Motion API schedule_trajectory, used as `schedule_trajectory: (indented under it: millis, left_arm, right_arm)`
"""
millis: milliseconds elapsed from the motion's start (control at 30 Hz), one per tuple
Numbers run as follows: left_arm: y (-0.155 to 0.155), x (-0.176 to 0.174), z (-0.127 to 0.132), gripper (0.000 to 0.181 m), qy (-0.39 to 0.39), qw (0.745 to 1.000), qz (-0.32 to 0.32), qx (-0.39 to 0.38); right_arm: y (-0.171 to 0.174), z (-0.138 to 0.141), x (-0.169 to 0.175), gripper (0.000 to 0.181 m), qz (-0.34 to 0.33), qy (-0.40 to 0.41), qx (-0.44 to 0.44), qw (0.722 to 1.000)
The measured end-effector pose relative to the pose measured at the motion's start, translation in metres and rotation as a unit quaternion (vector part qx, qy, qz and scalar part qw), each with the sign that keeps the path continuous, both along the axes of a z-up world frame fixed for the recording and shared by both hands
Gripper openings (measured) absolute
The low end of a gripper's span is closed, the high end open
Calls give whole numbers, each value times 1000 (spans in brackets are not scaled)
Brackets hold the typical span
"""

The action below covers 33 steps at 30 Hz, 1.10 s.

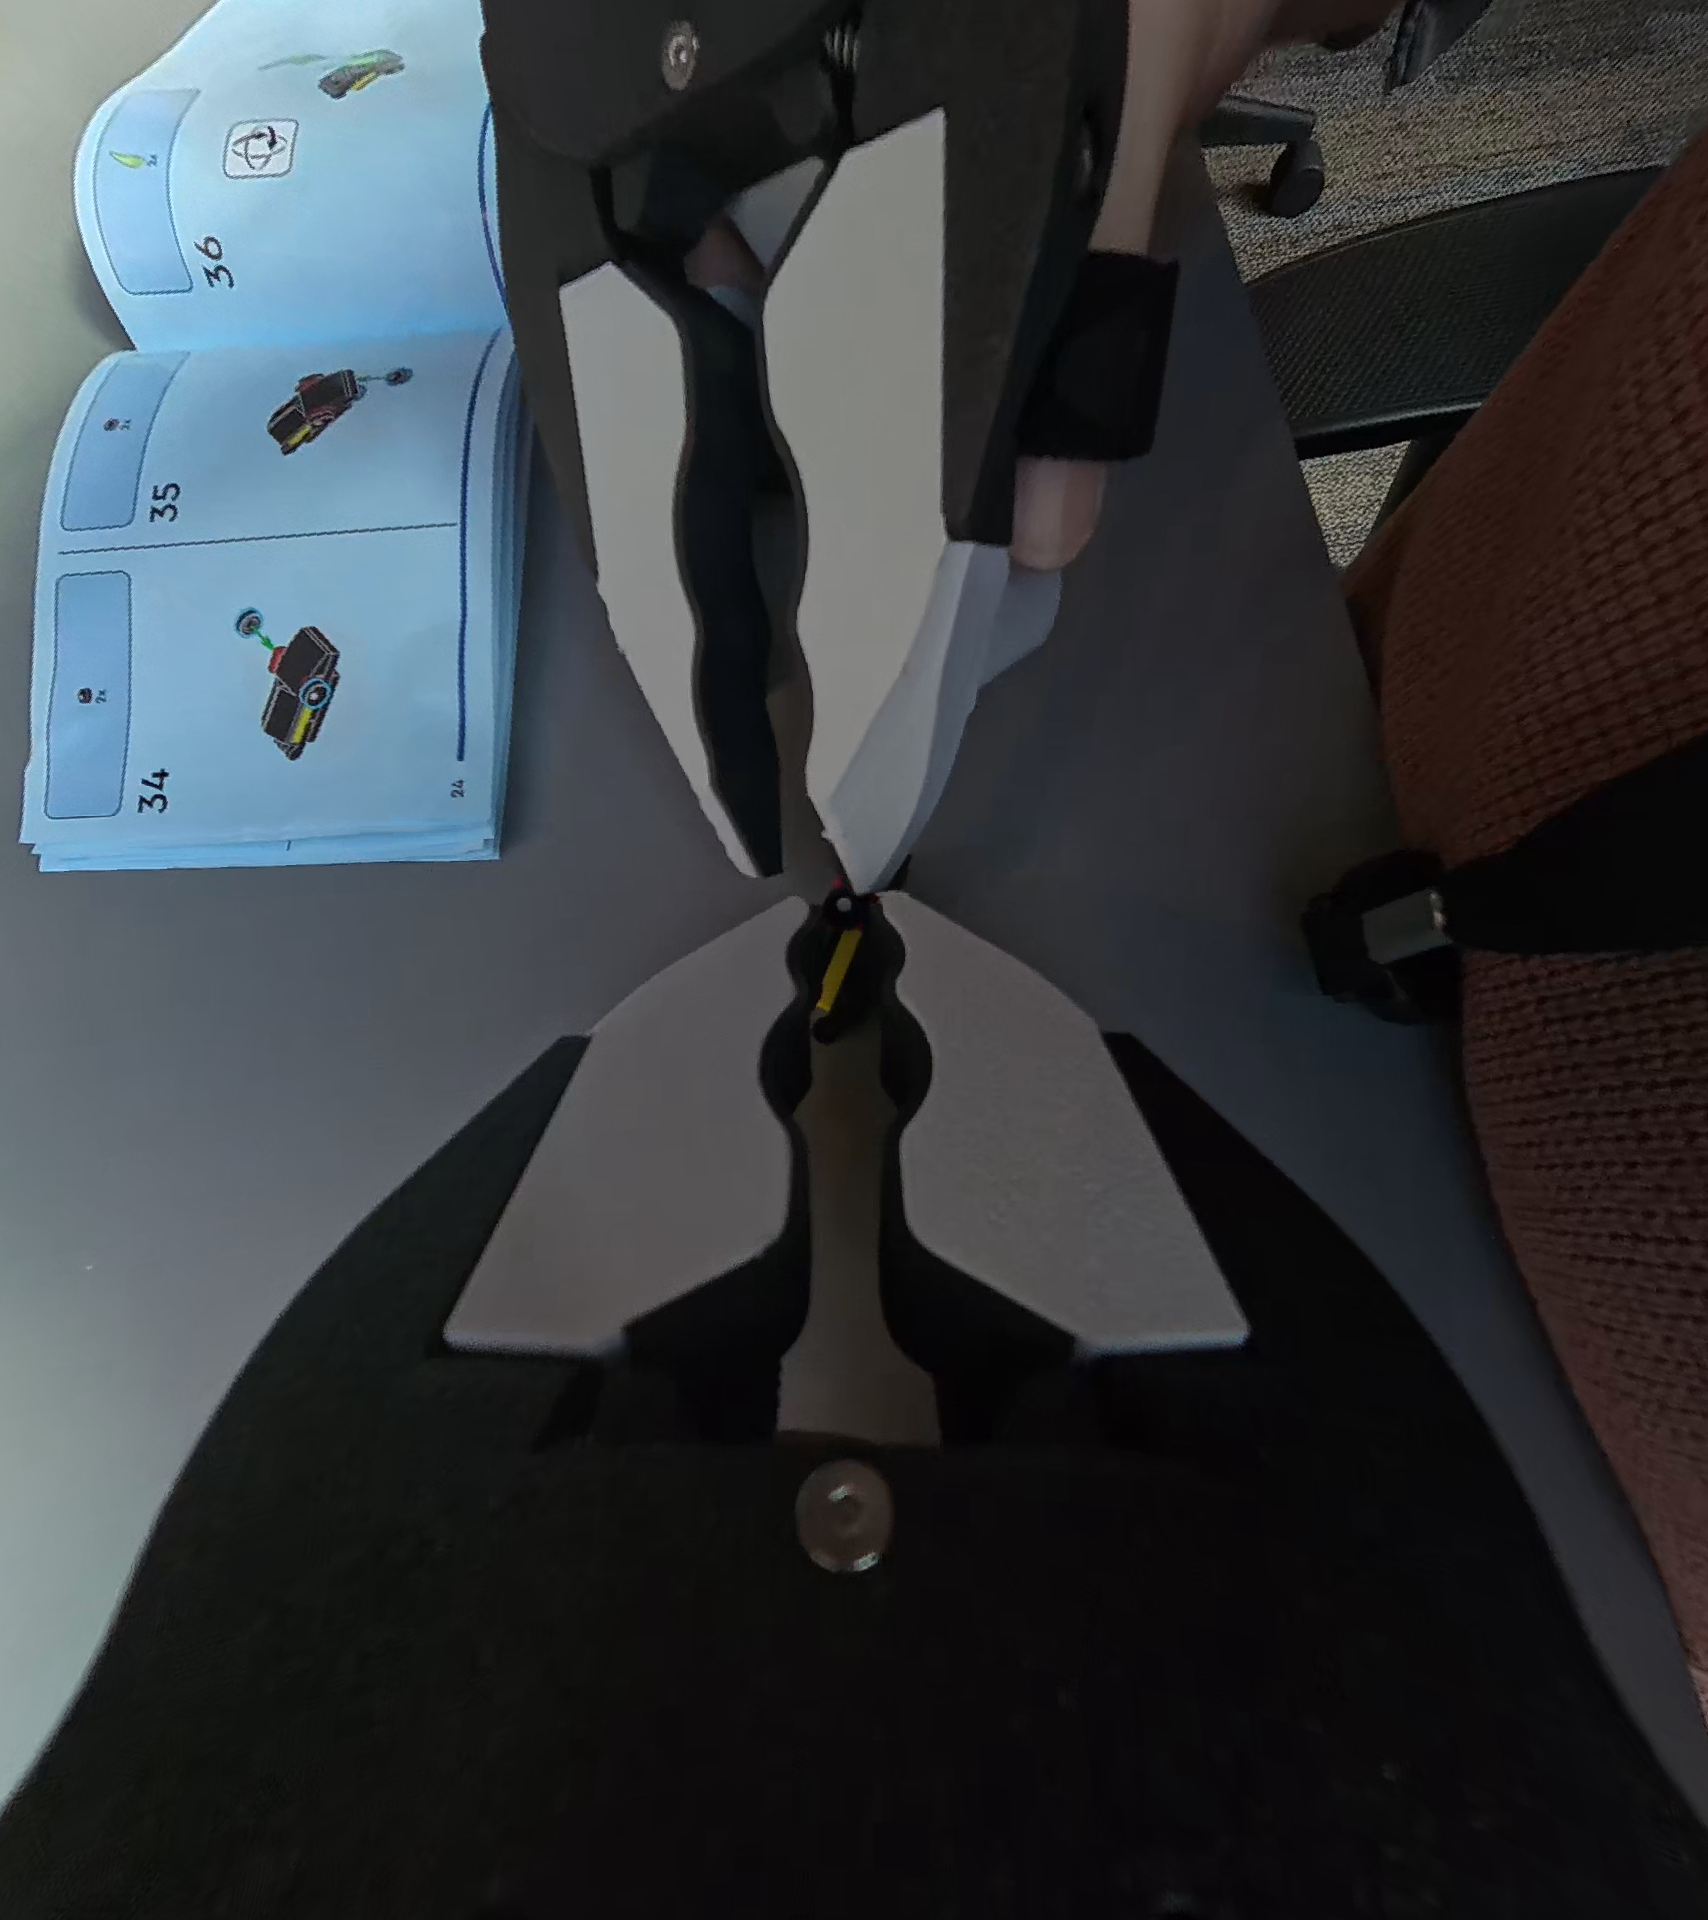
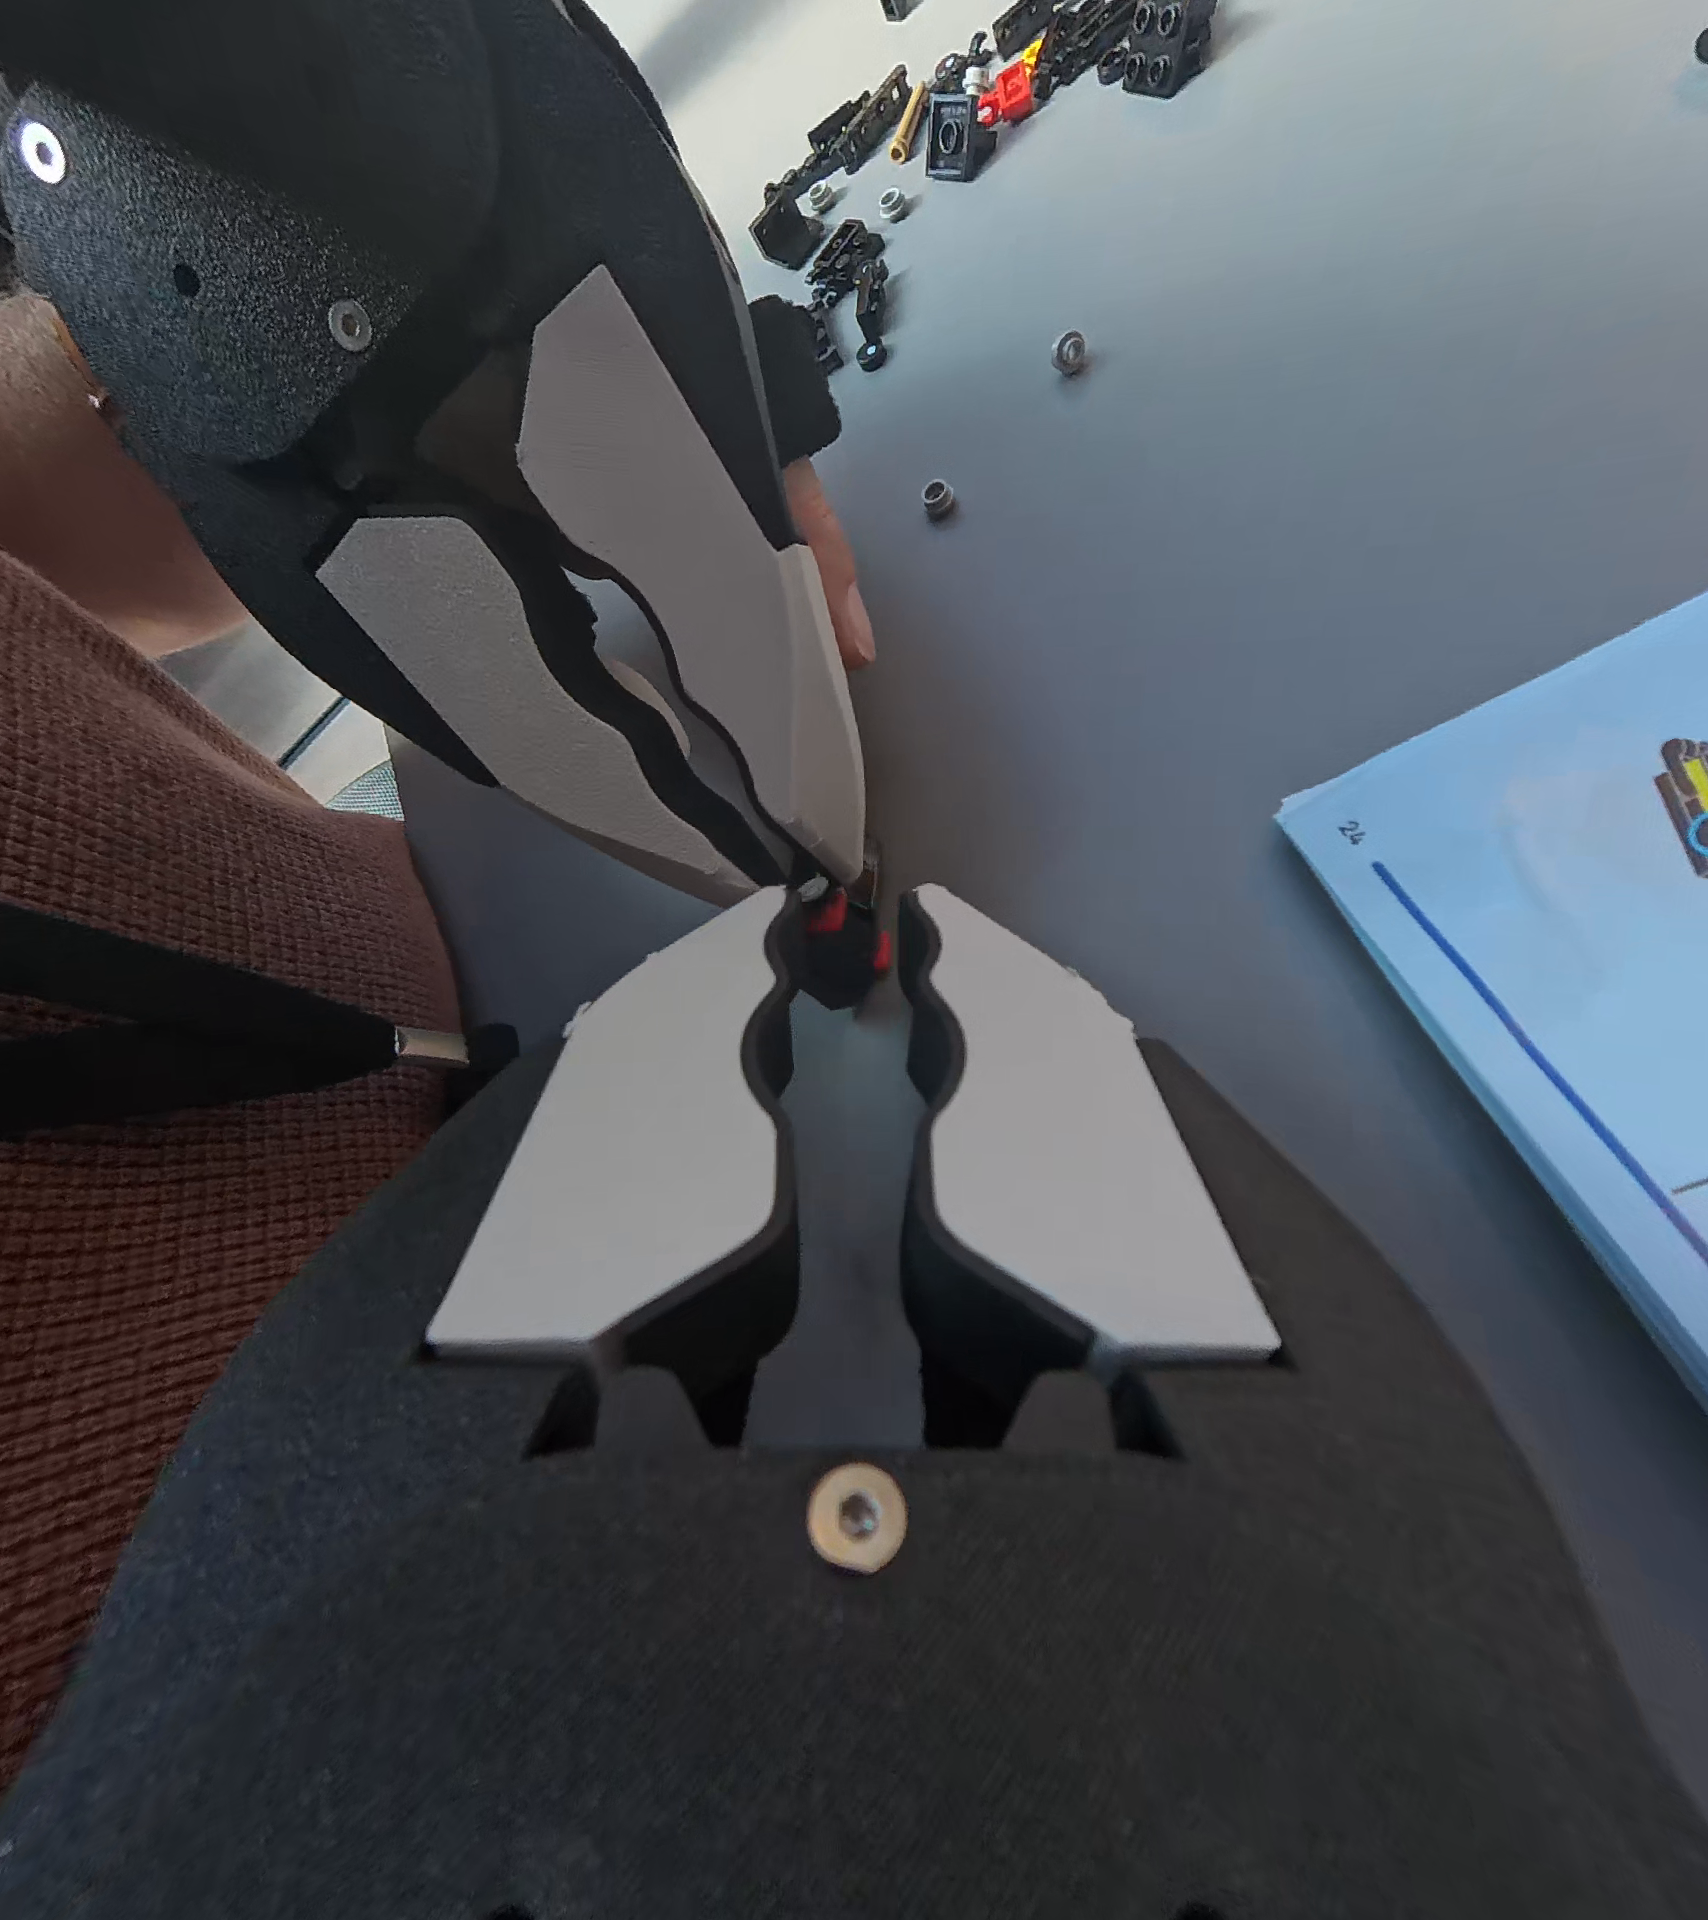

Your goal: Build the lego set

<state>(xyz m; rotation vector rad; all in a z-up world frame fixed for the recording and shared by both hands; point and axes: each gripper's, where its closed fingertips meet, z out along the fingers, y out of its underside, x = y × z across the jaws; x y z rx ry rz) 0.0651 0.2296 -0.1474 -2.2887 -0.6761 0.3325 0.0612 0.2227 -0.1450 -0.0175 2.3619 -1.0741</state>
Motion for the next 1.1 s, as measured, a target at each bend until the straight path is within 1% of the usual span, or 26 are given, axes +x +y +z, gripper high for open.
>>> schedule_trajectory:
  millis: [33,167,333,433,633,900,1100]
  left_arm:
    - [0,0,0,8,0,1000,-1,0]
    - [2,0,0,8,0,1000,-3,2]
    - [3,0,0,8,2,1000,-4,1]
    - [4,0,0,8,4,1000,-4,3]
    - [5,1,0,8,4,1000,-1,16]
    - [3,2,-3,8,6,1000,-3,8]
    - [3,2,-3,8,5,1000,-2,14]
  right_arm:
    - [0,2,1,18,0,-8,-3,1000]
    - [-2,3,-3,18,-9,2,-3,1000]
    - [-1,0,-1,17,-2,14,2,1000]
    - [0,0,1,15,6,14,4,1000]
    - [4,0,1,15,15,20,10,1000]
    - [9,-4,-2,14,15,24,18,999]
    - [7,-2,-2,13,13,22,5,1000]
